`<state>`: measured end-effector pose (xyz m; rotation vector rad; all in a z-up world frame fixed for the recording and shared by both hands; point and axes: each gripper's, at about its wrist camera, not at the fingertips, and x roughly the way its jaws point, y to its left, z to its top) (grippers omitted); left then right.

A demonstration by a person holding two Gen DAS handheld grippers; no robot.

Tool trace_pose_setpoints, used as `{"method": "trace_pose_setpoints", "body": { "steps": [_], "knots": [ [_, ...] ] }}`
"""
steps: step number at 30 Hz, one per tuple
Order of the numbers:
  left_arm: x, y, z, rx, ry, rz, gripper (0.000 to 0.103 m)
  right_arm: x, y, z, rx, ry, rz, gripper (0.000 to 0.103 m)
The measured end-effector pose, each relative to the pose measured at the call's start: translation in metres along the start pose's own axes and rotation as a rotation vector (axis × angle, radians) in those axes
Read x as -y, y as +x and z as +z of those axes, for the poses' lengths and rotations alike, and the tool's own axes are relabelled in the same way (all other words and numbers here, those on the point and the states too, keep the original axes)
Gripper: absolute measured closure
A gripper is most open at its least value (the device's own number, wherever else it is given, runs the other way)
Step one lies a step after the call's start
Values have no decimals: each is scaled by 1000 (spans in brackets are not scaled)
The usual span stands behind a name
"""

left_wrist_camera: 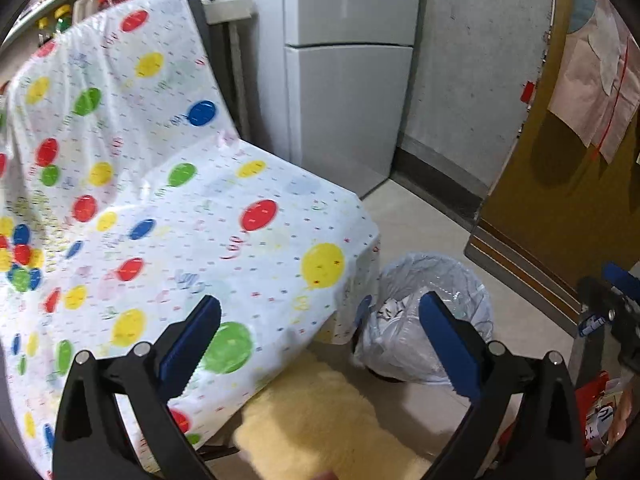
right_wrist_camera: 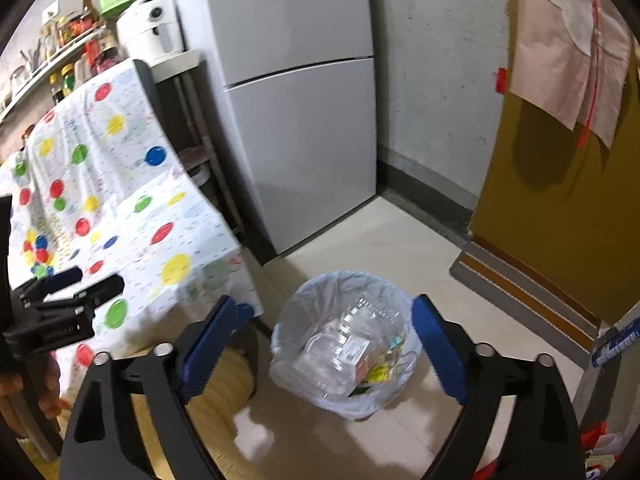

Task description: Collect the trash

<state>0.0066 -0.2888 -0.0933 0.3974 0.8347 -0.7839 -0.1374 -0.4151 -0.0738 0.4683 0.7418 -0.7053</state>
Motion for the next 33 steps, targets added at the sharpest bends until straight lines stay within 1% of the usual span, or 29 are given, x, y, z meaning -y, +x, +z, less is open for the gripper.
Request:
{"method": "trace_pose_setpoints", "body": {
  "steps": [2, 4, 8, 11, 13, 16, 17, 23, 33],
  "knots": [
    [0, -11, 2, 1, -4, 5, 7, -6, -12, 0, 2, -18, -2, 10],
    [-5, -27, -1, 6, -13, 14, 7, -9, -23, -1, 18, -31, 18, 9],
    [-7, -48, -5, 5, -25, 41, 7, -13, -41, 1, 38, -41, 5, 9],
    [-9, -62, -11, 17, -35, 63, 7, -13, -46, 4, 23, -52, 13, 9],
    [-11, -67, -15, 24, -36, 68, 7, -14, -46, 4, 18, -64, -8, 9],
    [-14, -69, -18, 27, -37, 66, 7, -14, -42, 2, 14, -83, -70, 9],
    [-15, -69, -18, 25, -36, 68, 7, -13, -41, 2, 14, -81, -74, 9],
    [-16, -66, -15, 30, -40, 78, 7, -11, -38, 0, 3, -76, -67, 9],
    [-17, -63, -14, 28, -34, 70, 7, -12, -38, -3, -5, -75, -61, 9]
  ]
}}
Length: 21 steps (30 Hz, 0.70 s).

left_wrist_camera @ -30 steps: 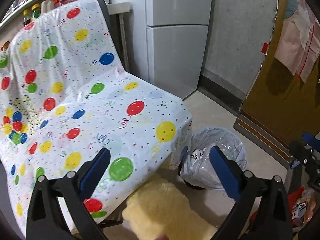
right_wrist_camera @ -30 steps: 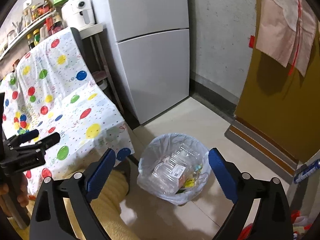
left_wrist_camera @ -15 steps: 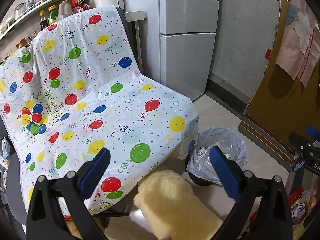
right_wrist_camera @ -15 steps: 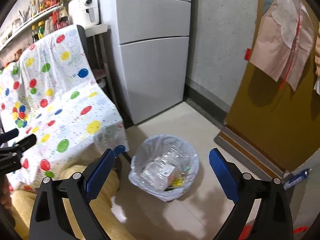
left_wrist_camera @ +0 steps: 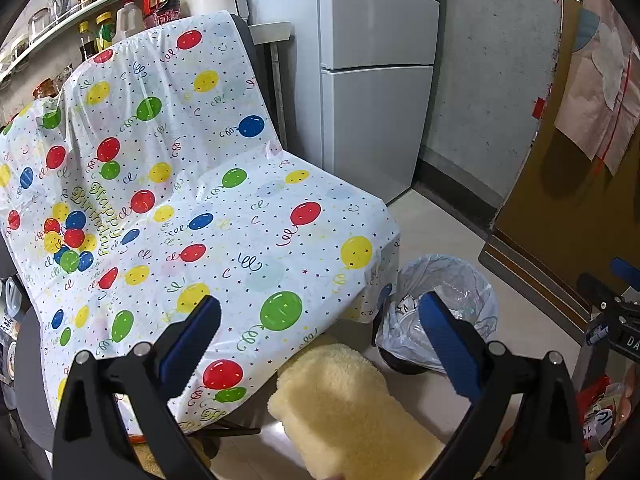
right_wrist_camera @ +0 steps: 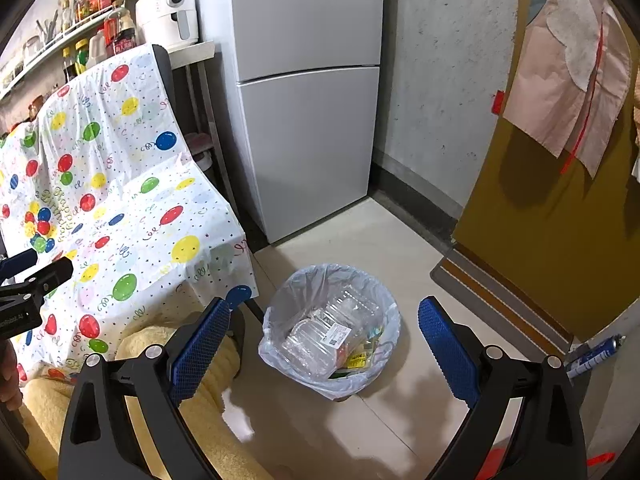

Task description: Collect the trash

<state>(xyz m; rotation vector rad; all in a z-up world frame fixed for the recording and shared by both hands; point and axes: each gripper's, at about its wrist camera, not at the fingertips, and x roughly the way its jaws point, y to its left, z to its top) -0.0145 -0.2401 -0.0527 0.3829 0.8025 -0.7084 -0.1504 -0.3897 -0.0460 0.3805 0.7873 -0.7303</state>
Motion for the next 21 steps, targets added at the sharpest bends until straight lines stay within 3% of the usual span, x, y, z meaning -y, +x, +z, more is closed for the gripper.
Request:
{"method": "trace_pose_setpoints", "body": {
  "steps": [21],
  "knots": [
    [3, -2, 2, 9, 0, 2, 7, 3, 6, 0, -13, 5, -3, 9]
  ]
}}
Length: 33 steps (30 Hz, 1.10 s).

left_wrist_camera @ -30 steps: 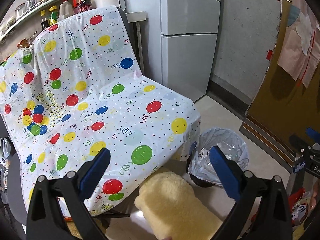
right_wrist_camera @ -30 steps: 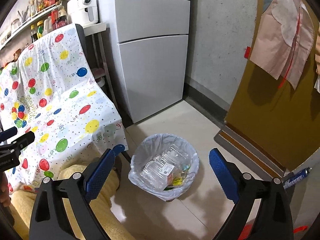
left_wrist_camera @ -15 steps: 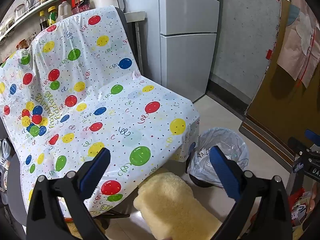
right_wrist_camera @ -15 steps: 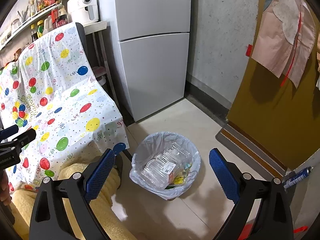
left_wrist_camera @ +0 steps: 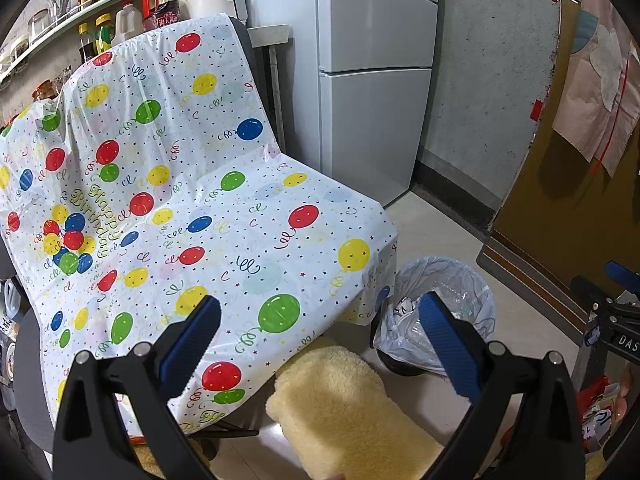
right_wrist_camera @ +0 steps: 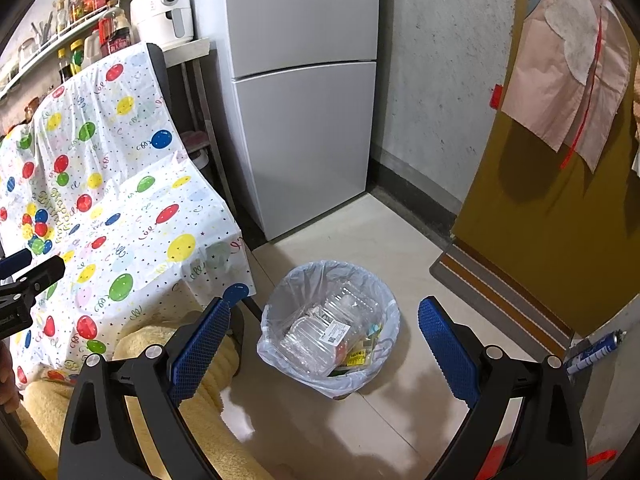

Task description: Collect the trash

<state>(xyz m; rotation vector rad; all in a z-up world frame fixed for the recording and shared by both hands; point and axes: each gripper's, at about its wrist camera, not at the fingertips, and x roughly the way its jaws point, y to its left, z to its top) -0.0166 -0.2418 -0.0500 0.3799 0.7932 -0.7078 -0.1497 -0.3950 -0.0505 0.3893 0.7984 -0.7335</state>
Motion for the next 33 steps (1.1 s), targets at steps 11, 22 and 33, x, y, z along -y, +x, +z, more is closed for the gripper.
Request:
{"method": "trace_pose_setpoints", "body": {
  "steps": [11, 22, 33],
  "knots": [
    [-1, -1, -1, -2, -7, 2, 7, -2, 1, -2, -6, 0, -1, 9],
    [-2, -1, -2, -4, -8, 3, 7, -2, 3, -2, -11, 0, 0, 9],
    [-1, -1, -3, -6, -3, 4, 7, -2, 3, -2, -13, -2, 1, 9]
  ]
}}
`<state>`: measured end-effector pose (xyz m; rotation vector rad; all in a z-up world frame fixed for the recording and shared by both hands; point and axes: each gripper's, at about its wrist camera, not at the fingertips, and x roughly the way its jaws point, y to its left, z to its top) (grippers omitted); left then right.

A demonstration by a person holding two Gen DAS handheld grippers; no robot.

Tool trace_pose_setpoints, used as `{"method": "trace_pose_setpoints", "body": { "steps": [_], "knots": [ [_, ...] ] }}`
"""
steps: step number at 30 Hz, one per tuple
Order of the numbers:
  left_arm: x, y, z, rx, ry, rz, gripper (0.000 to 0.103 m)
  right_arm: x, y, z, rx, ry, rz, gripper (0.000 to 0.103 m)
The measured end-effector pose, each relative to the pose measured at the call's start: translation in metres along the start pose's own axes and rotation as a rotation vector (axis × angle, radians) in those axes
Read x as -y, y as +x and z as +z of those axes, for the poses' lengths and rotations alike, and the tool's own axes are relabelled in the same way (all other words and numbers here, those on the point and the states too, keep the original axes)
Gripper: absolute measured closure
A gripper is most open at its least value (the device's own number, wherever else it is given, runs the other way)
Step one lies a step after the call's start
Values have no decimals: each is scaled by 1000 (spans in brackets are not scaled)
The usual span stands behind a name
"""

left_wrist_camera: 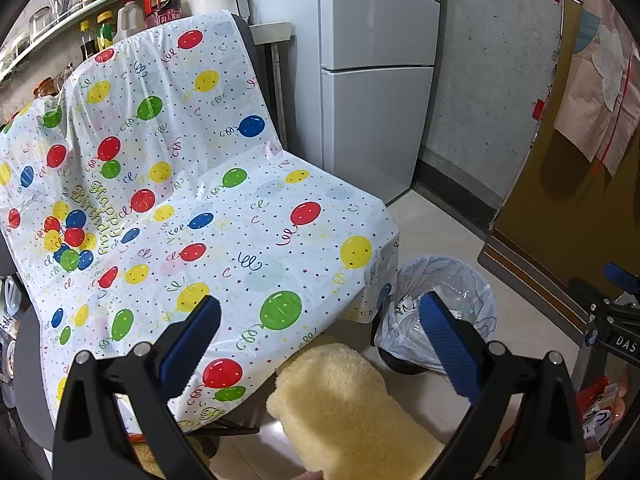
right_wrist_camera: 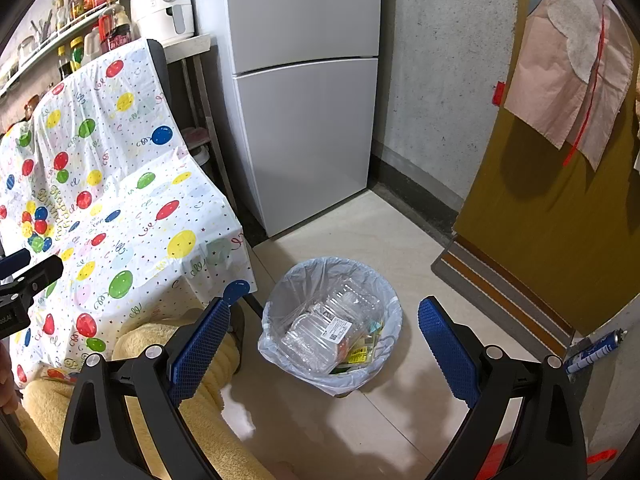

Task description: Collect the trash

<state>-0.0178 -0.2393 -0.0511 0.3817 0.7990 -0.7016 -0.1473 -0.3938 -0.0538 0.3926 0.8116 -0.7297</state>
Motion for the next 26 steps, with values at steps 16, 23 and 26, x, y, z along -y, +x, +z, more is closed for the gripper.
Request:
{"method": "trace_pose_setpoints", "body": {
  "steps": [16, 23, 26],
  "knots": [
    [-10, 0, 0, 14, 0, 19, 7, -5, 3, -1, -7, -4, 4, 9],
    [-45, 14, -7, -26, -68, 11, 7, -49, 31, 19, -34, -75, 63, 9],
    [-81, 29, -21, -64, -135, 8, 7, -85, 57, 34, -58, -125, 143, 9]
  ]
}}
